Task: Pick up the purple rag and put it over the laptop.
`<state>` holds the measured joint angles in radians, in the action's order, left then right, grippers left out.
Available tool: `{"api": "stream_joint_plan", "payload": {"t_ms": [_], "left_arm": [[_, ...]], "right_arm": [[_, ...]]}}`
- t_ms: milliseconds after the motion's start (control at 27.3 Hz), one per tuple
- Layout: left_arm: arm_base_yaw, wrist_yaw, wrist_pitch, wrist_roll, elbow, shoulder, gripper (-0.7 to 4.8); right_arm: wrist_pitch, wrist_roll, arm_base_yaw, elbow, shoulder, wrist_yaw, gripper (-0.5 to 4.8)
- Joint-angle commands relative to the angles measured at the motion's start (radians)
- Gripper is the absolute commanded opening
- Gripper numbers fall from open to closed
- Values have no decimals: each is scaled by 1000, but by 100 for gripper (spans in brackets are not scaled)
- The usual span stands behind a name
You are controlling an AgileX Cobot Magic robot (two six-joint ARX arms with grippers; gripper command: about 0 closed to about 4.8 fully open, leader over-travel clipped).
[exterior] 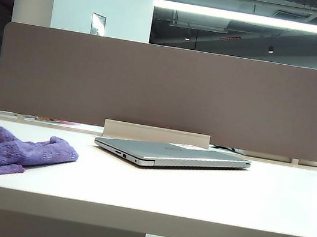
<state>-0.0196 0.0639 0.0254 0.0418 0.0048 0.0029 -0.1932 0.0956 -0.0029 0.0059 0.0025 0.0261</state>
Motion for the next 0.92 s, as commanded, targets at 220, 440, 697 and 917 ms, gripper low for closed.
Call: {"api": "stream_joint_plan", "payload": {"t_ms": [220, 440, 697, 917], "left_arm": [[0, 4, 13, -1, 3, 1, -6], [0, 3, 13, 0, 3, 1, -6], [0, 3, 13, -1, 3, 1, -6], [0, 4, 13, -1, 3, 1, -6]], "right_arm": [[10, -2, 1, -3, -2, -1, 22], [16, 74, 1, -3, -2, 61, 22], [33, 92, 2, -3, -2, 185, 22], [80, 151, 2, -3, -2, 460, 22]]}}
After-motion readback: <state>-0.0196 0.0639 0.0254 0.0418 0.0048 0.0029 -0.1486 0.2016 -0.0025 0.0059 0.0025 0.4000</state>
